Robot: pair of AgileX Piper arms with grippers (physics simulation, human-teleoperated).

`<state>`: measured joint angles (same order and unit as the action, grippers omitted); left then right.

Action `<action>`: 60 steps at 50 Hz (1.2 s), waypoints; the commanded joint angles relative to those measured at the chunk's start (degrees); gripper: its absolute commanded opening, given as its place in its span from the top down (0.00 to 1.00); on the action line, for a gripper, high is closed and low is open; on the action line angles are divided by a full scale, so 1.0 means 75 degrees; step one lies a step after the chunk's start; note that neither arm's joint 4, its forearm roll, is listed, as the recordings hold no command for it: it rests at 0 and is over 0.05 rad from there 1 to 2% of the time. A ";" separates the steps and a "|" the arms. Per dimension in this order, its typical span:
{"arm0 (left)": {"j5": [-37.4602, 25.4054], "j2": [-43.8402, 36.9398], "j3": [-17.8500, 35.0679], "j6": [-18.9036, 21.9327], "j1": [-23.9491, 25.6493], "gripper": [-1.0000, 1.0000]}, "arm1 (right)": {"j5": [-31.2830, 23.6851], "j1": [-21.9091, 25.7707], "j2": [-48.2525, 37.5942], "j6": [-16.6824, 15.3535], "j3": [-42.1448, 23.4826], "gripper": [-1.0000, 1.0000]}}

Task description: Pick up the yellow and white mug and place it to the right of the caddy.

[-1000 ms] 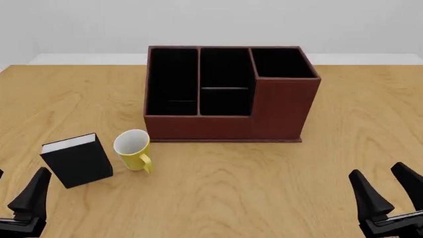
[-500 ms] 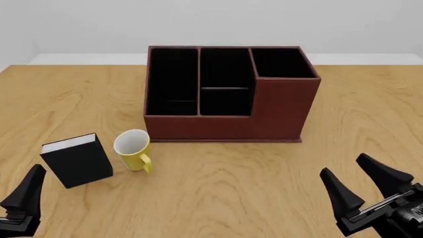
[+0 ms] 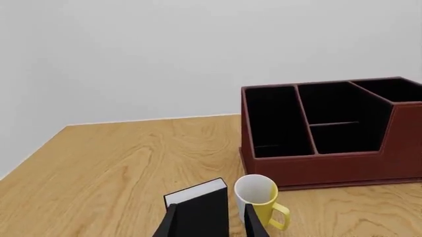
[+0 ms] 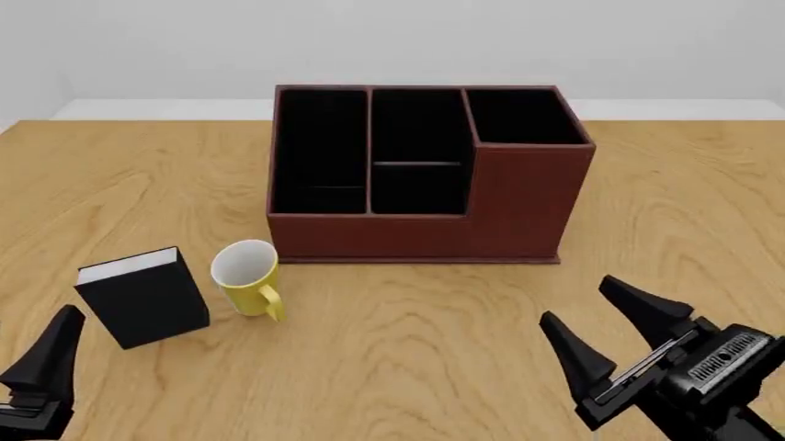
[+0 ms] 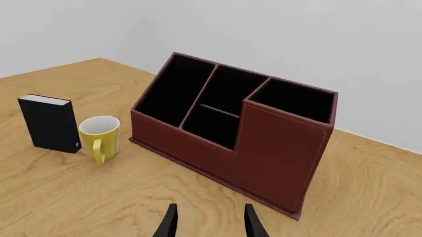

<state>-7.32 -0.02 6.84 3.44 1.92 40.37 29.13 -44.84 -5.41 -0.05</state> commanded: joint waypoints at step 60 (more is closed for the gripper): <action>-0.1005 0.0003 0.1215 0.0116 -0.0255 0.00 | 0.3925 0.1940 -0.5565 -0.0080 -0.1329 0.00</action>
<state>-13.96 0.00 14.99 4.20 0.24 69.53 41.99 -83.57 -5.83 -7.66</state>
